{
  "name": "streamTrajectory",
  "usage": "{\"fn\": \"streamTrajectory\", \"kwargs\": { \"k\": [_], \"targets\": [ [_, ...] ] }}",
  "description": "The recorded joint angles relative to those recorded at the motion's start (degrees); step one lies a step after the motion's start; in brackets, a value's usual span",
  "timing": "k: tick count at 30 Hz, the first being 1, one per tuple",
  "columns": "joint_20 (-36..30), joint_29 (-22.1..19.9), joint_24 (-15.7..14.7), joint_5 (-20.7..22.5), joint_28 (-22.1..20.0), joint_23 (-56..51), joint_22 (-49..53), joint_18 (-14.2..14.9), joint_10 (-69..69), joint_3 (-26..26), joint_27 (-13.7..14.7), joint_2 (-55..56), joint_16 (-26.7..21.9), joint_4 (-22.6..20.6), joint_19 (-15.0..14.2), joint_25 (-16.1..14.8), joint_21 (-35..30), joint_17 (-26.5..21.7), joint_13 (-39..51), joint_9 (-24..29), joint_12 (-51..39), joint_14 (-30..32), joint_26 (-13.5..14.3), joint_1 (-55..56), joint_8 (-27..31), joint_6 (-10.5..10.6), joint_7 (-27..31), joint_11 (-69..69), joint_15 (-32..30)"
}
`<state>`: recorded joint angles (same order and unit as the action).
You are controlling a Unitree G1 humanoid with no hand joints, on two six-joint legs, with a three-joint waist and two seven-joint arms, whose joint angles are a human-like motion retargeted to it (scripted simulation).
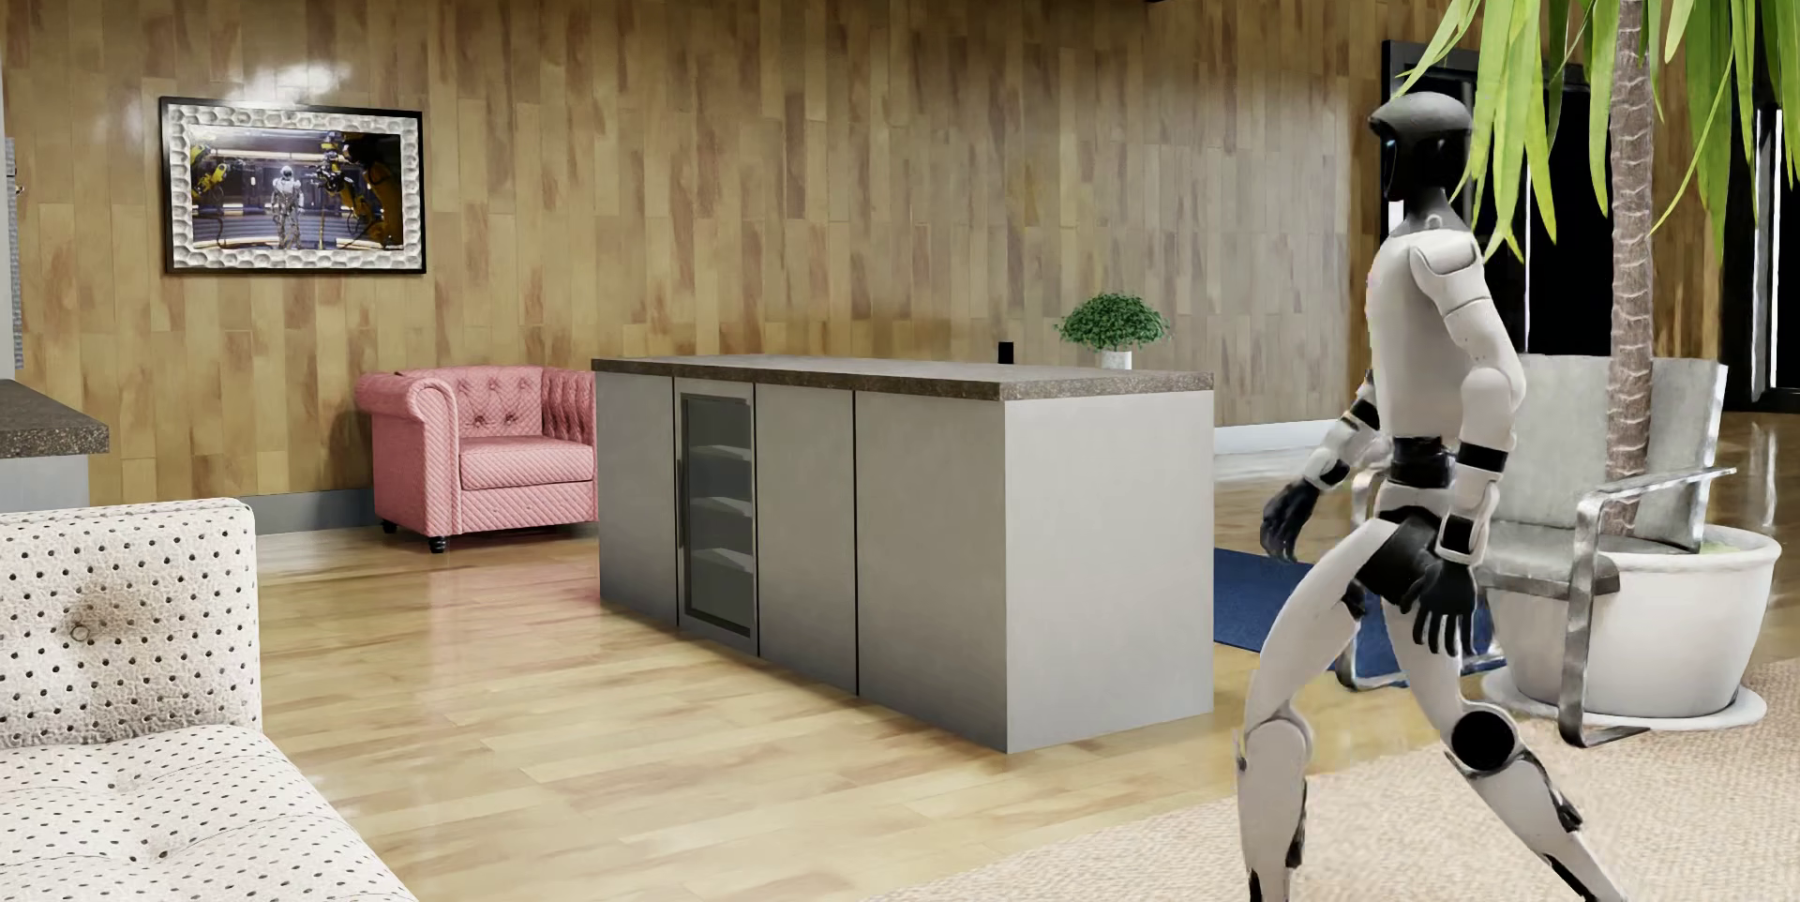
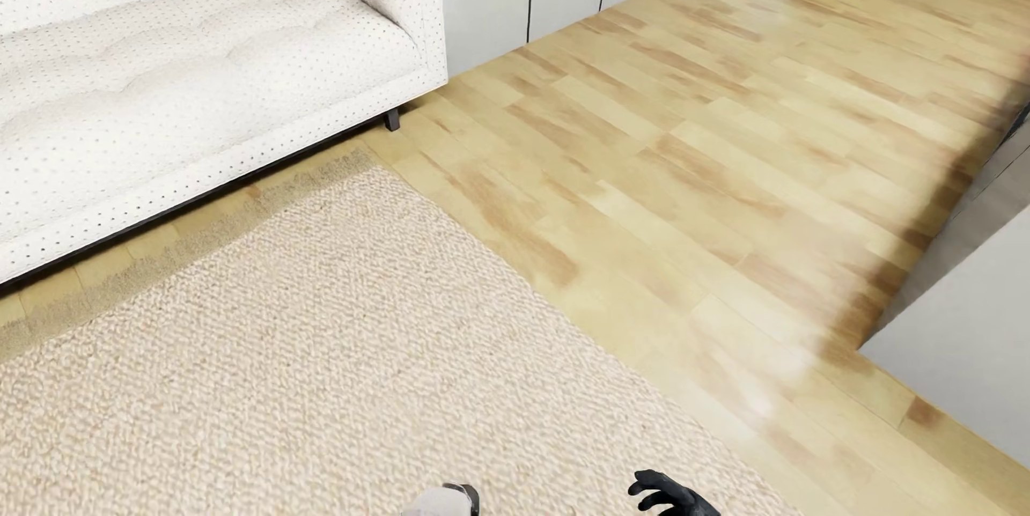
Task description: Head to armchair
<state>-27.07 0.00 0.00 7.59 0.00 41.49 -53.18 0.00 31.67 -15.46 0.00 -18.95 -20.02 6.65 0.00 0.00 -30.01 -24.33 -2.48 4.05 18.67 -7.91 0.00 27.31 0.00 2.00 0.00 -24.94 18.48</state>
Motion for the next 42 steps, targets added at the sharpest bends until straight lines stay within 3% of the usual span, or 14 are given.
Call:
{"fn": "streamTrajectory", "kwargs": {
  "k": [3, 6, 10, 12, 13, 17, 19, 24, 27, 29, 32, 36, 40, 42],
  "targets": [
    [-0.62, 0.0, 0.0, -5.33, 0.0, 3.18, -5.07, 0.0, 13.78, -1.08, 0.0, 3.59, 0.53, -4.42, 0.0, 0.0, 3.49, 3.75, -5.39, -1.43, 0.73, 2.01, 0.0, -1.63, 0.0, -2.8, 0.0, -23.0, -23.12],
    [-1.42, 0.0, 0.0, -5.6, 0.0, 6.03, -4.08, 0.0, 9.73, 5.91, 0.0, 24.22, 0.5, -6.25, 0.0, 0.0, -4.32, 4.86, -6.73, 0.55, -1.16, -3.76, 0.0, -15.12, 0.0, -2.52, 0.0, -55.29, -23.75],
    [-0.13, 0.0, 0.0, -3.29, 0.0, 10.86, 4.96, 0.0, -1.07, 17.12, 0.0, 39.25, -1.29, -5.44, 0.0, 0.0, -6.27, 4.69, -11.73, 1.94, -5.23, -5.63, 0.0, -32.43, 0.0, 0.54, 0.0, -15.79, -38.96],
    [3.33, 0.0, 0.0, -2.66, 0.0, 12.37, 9.71, 0.0, -1.95, 19.39, 0.0, 41.43, -2.53, -4.53, 0.0, 0.0, -8.11, 4.1, -13.42, 0.95, -6.67, -8.34, 0.0, -37.58, 0.0, 1.11, 0.0, -2.01, -11.54],
    [4.73, 0.0, 0.0, -2.34, 0.0, 11.16, 10.61, 0.0, -1.28, 20.21, 0.0, 42.94, -2.91, -4.36, 0.0, 0.0, -9.94, 3.05, -14.46, 0.77, -6.61, -9.22, 0.0, -39.63, 0.0, 1.6, 0.0, -1.6, -10.25],
    [7.44, 0.0, 0.0, 4.2, 0.0, 13.19, 6.31, 0.0, 30.73, 17.53, 0.0, 40.48, -1.59, -0.04, 0.0, 0.0, -10.96, 2.84, -17.01, -0.75, -2.8, 11.71, 0.0, -31.9, 0.0, 4.37, 0.0, -12.28, -29.38],
    [4.59, 0.0, 0.0, 5.63, 0.0, 11.5, 3.34, 0.0, 44.71, 14.58, 0.0, 29.28, -0.93, 1.22, 0.0, 0.0, -10.51, 2.31, -15.73, 1.85, -3.0, -1.69, 0.0, -20.1, 0.0, 5.88, 0.0, -8.92, -21.53],
    [3.46, 0.0, 0.0, 2.68, 0.0, 7.34, 1.98, 0.0, 0.78, 1.96, 0.0, 9.26, -1.75, -0.75, 0.0, 0.0, -4.71, 1.18, -8.15, 0.98, 1.89, -1.33, 0.0, -4.96, 0.0, 1.15, 0.0, -0.05, -2.0],
    [3.6, 0.0, 0.0, 1.07, 0.0, 3.92, 0.67, 0.0, 3.06, -3.5, 0.0, 1.49, -2.88, 1.39, 0.0, 0.0, -2.05, 0.53, -7.03, -0.29, 4.47, 3.52, 0.0, -0.36, 0.0, -1.8, 0.0, -3.17, 3.22],
    [4.46, 0.0, 0.0, -1.4, 0.0, 4.82, -2.7, 0.0, 14.51, -5.19, 0.0, 5.2, -2.57, -0.9, 0.0, 0.0, -0.33, 2.5, -7.49, -0.16, 4.35, 4.3, 0.0, -0.31, 0.0, -5.84, 0.0, -22.87, -17.22],
    [3.42, 0.0, 0.0, -2.33, 0.0, 5.96, -4.76, 0.0, 14.56, 2.09, 0.0, 21.83, -0.38, 0.55, 0.0, 0.0, -5.86, 3.7, -7.68, 1.27, 2.38, -1.51, 0.0, -10.59, 0.0, -4.8, 0.0, -46.36, -31.2],
    [1.66, 0.0, 0.0, -2.91, 0.0, 9.93, 5.27, 0.0, 2.77, 15.03, 0.0, 43.64, -0.67, 3.64, 0.0, 0.0, -7.5, 5.0, -12.61, 0.94, 2.94, -8.53, 0.0, -31.16, 0.0, -0.69, 0.0, -24.56, -35.07],
    [0.97, 0.0, 0.0, -9.57, 0.0, 12.56, 10.62, 0.0, 0.46, 29.08, 0.0, 53.13, -4.42, 3.85, 0.0, 0.0, -7.52, 2.49, -18.62, 0.57, -1.09, -12.3, 0.0, -44.48, 0.0, -0.1, 0.0, -2.65, -4.19],
    [2.94, 0.0, 0.0, -10.11, 0.0, 16.08, 9.31, 0.0, 1.89, 31.17, 0.0, 59.54, -4.25, 6.54, 0.0, 0.0, -8.56, 2.11, -21.61, -0.56, -2.06, -3.49, 0.0, -48.5, 0.0, 2.35, 0.0, -10.07, -31.19]
  ]
}}
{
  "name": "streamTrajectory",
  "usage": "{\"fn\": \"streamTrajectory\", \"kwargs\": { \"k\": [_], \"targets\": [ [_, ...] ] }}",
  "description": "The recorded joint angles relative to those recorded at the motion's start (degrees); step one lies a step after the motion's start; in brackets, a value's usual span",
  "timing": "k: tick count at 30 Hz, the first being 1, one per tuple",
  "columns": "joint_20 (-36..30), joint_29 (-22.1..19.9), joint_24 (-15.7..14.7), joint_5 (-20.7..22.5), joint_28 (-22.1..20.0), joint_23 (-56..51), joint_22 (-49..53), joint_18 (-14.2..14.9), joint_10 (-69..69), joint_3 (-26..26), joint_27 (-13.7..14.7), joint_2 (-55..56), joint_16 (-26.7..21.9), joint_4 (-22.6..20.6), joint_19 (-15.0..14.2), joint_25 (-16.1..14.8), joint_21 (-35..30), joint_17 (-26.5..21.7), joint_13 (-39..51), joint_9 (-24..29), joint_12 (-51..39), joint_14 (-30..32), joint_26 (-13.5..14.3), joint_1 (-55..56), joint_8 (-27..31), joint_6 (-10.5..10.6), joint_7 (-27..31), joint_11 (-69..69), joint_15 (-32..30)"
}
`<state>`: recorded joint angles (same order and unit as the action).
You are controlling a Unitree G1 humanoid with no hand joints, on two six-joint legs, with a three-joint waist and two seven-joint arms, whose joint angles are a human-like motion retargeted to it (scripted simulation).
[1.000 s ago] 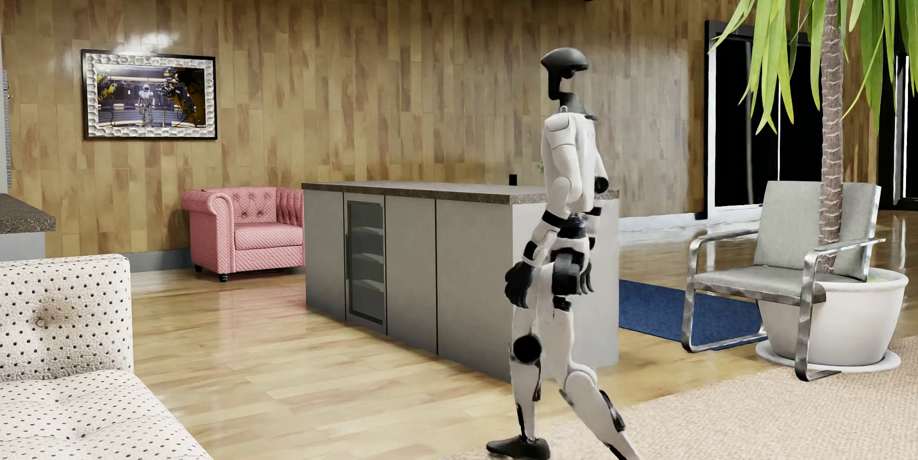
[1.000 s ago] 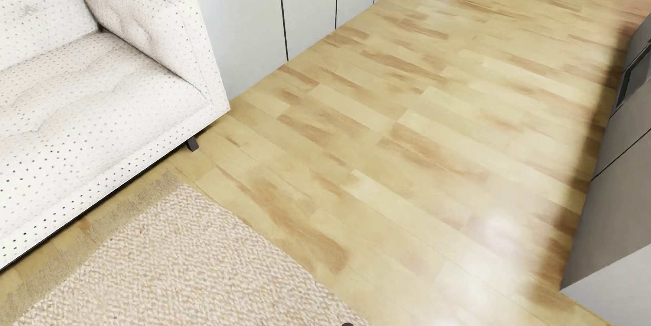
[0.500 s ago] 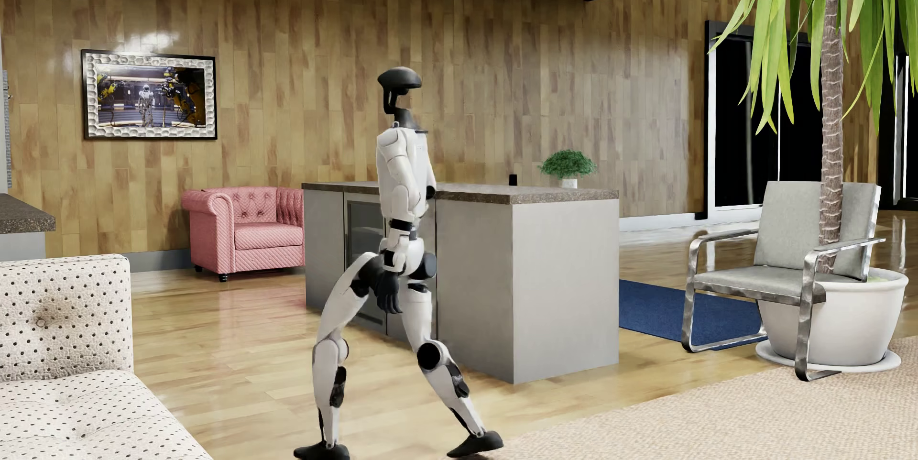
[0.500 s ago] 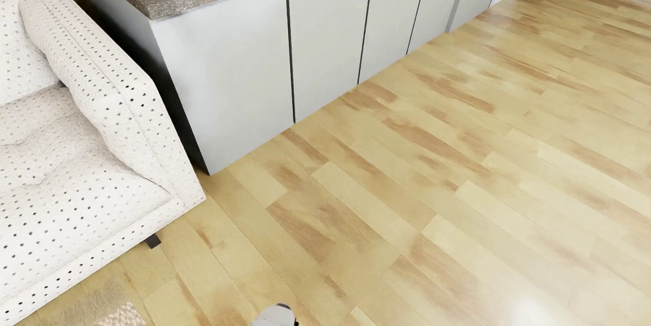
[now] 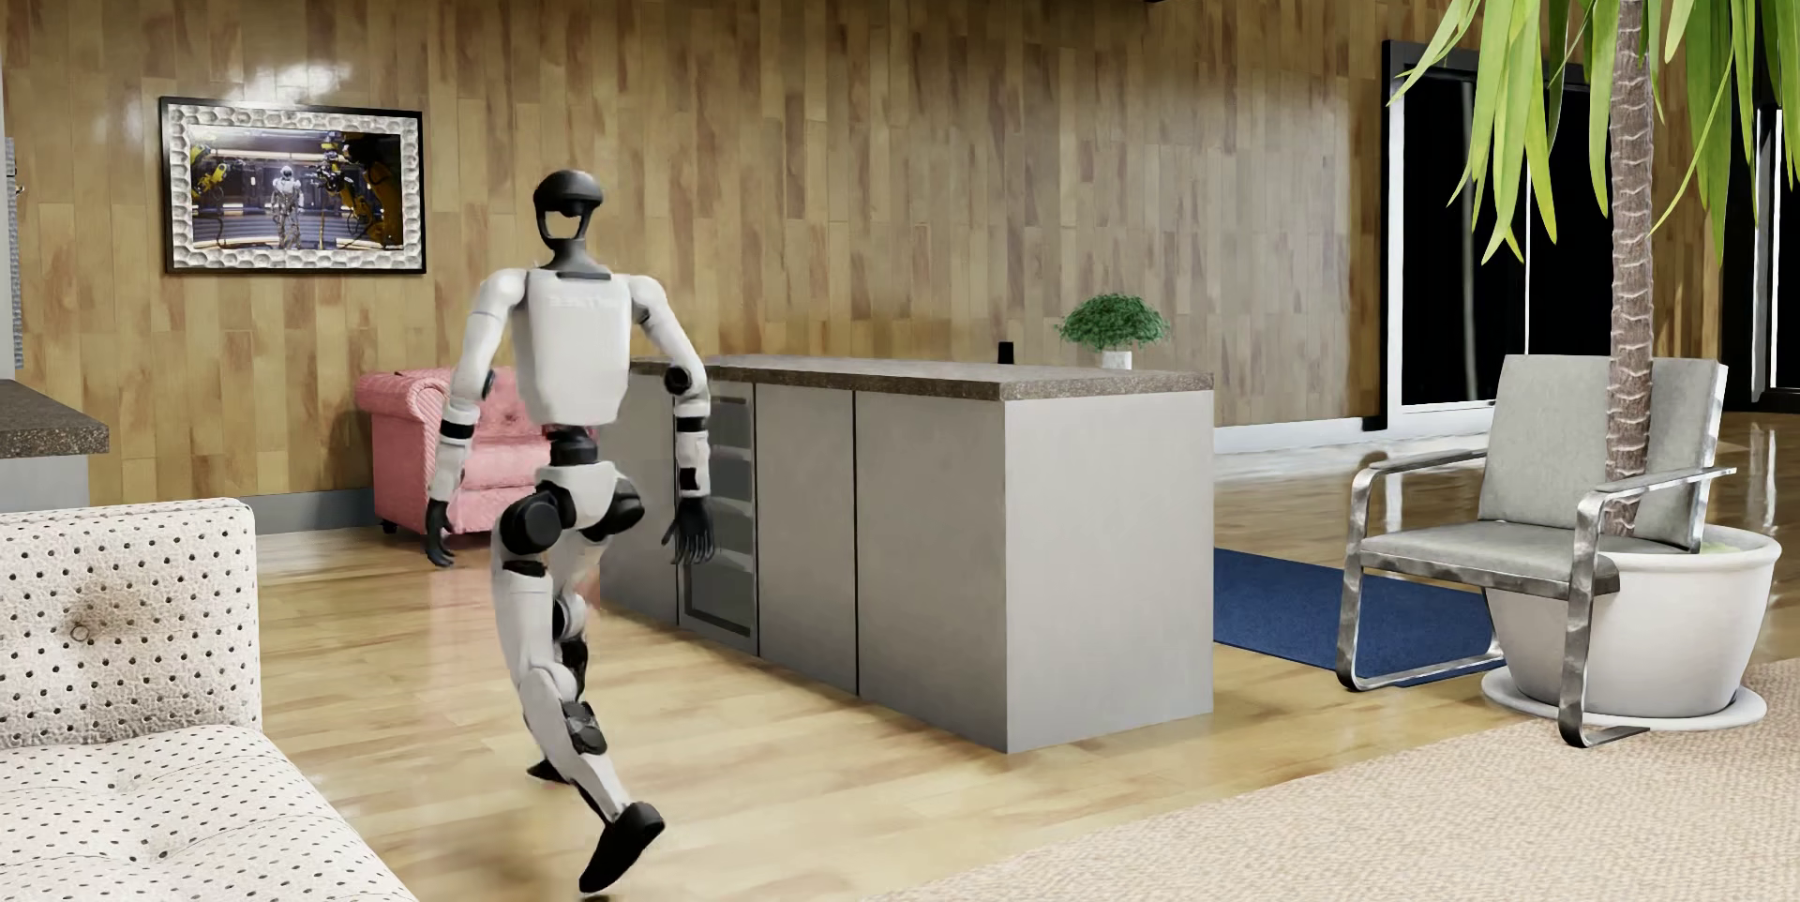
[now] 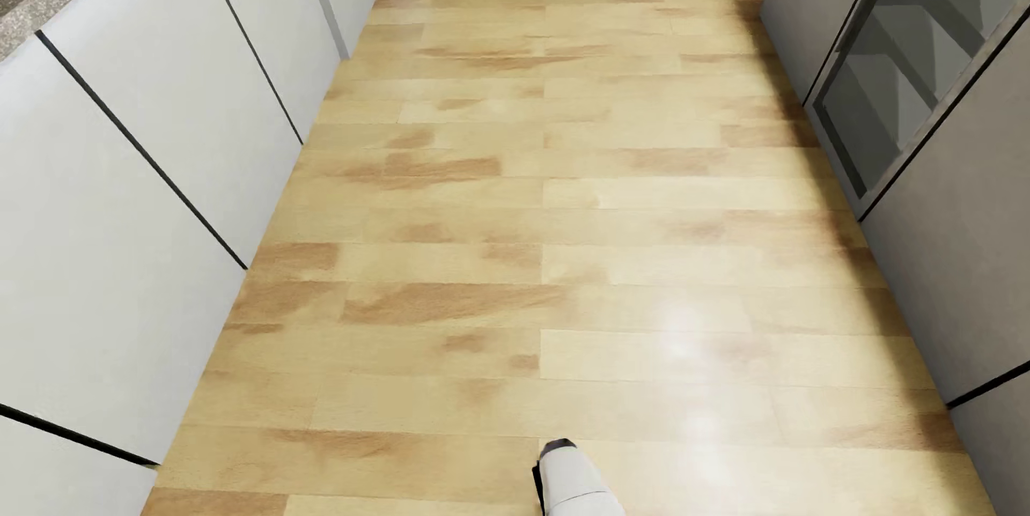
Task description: Head to armchair
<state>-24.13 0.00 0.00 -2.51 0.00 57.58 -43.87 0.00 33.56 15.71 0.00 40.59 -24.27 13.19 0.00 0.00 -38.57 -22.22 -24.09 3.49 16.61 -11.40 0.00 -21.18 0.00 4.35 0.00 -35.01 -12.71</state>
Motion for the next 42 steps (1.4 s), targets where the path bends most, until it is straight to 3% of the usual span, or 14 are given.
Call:
{"fn": "streamTrajectory", "kwargs": {
  "k": [3, 7, 12, 15, 17, 19, 22, 26, 29, 30, 33, 34, 37, 42],
  "targets": [
    [-0.27, 0.0, 0.0, 8.94, 0.0, 2.91, -5.49, 0.0, 23.62, -4.91, 0.0, -1.92, 1.77, 0.55, 0.0, 0.0, -4.14, -0.14, 1.95, -0.6, 0.84, 21.67, 0.0, 11.28, 0.0, 3.79, 0.0, -10.93, -0.19],
    [-3.62, 0.0, 0.0, 17.41, 0.0, -5.41, -6.68, 0.0, 44.74, -16.09, 0.0, -25.33, 2.91, -4.41, 0.0, 0.0, 0.62, 0.17, 8.32, 1.45, 2.04, -3.21, 0.0, 35.62, 0.0, 1.91, 0.0, -1.99, 12.13],
    [-2.58, 0.0, 0.0, 11.94, 0.0, -20.67, -5.19, 0.0, -2.99, -30.48, 0.0, -53.15, 2.74, -4.48, 0.0, 0.0, 10.93, -0.92, 17.84, 2.01, 4.86, -0.1, 0.0, 46.31, 0.0, -1.62, 0.0, 11.26, 32.6],
    [-1.58, 0.0, 0.0, 7.03, 0.0, -26.04, -5.68, 0.0, -1.06, -34.23, 0.0, -63.46, 2.86, -2.82, 0.0, 0.0, 14.57, -1.41, 19.64, 1.1, 6.32, -2.46, 0.0, 50.74, 0.0, -1.8, 0.0, 10.31, 35.03],
    [-2.3, 0.0, 0.0, 3.52, 0.0, -22.09, -11.0, 0.0, 12.26, -34.84, 0.0, -63.14, 3.13, -6.36, 0.0, 0.0, 15.65, 1.25, 17.44, -1.46, 5.95, 4.56, 0.0, 55.1, 0.0, -5.44, 0.0, -0.27, 20.76],
    [-2.64, 0.0, 0.0, 2.41, 0.0, -15.73, -15.66, 0.0, 18.03, -32.73, 0.0, -55.05, 3.75, -10.62, 0.0, 0.0, 11.07, 2.15, 15.3, -0.59, 3.78, -1.24, 0.0, 49.11, 0.0, -6.17, 0.0, -23.68, 0.59],
    [-3.08, 0.0, 0.0, 5.86, 0.0, -7.7, -12.29, 0.0, 9.0, -24.34, 0.0, -35.93, 4.34, -12.61, 0.0, 0.0, 3.88, 2.4, 13.1, 0.62, 1.32, -3.18, 0.0, 32.32, 0.0, -3.41, 0.0, -45.8, 8.49],
    [-0.52, 0.0, 0.0, 7.85, 0.0, -3.15, -0.4, 0.0, -1.64, -11.76, 0.0, -19.2, 2.71, -10.82, 0.0, 0.0, 0.41, 0.9, 5.1, 1.44, -2.65, -2.81, 0.0, 13.44, 0.0, -0.01, 0.0, -9.74, -8.56],
    [2.04, 0.0, 0.0, 4.57, 0.0, -0.62, 5.2, 0.0, -1.88, -6.34, 0.0, -14.55, 1.13, -8.96, 0.0, 0.0, -0.27, 1.19, 1.48, -1.19, -7.04, -5.08, 0.0, 7.65, 0.0, -0.39, 0.0, 8.0, 35.45],
    [4.08, 0.0, 0.0, 3.72, 0.0, 0.81, 5.57, 0.0, -1.23, -4.7, 0.0, -12.31, 1.58, -8.18, 0.0, 0.0, 0.13, 1.75, 0.82, -0.87, -7.14, -3.79, 0.0, 5.45, 0.0, -0.56, 0.0, 8.86, 34.4],
    [6.39, 0.0, 0.0, 10.37, 0.0, 3.39, 1.98, 0.0, 15.91, -7.37, 0.0, -7.62, 3.86, -2.17, 0.0, 0.0, -2.11, 2.4, -0.29, -1.89, -4.07, 16.28, 0.0, 6.44, 0.0, 3.31, 0.0, -3.29, -2.29],
    [6.33, 0.0, 0.0, 11.9, 0.0, 3.97, -0.43, 0.0, 27.05, -8.83, 0.0, -10.33, 4.7, -1.35, 0.0, 0.0, -1.24, 2.38, 1.1, -1.23, -3.12, 22.89, 0.0, 11.42, 0.0, 4.25, 0.0, -5.92, -1.43],
    [-0.87, 0.0, 0.0, 15.99, 0.0, 1.6, -6.85, 0.0, 50.01, -14.95, 0.0, -26.94, 4.98, -3.24, 0.0, 0.0, 1.54, 2.67, 7.31, 1.23, -2.38, 2.33, 0.0, 29.52, 0.0, 2.85, 0.0, -0.38, 7.28],
    [-2.95, 0.0, 0.0, 10.78, 0.0, -16.55, -7.73, 0.0, 8.75, -29.98, 0.0, -51.16, 3.37, -6.07, 0.0, 0.0, 10.38, -0.48, 16.18, 1.38, 5.24, -4.9, 0.0, 42.65, 0.0, -1.94, 0.0, 10.93, 27.03]
  ]
}}
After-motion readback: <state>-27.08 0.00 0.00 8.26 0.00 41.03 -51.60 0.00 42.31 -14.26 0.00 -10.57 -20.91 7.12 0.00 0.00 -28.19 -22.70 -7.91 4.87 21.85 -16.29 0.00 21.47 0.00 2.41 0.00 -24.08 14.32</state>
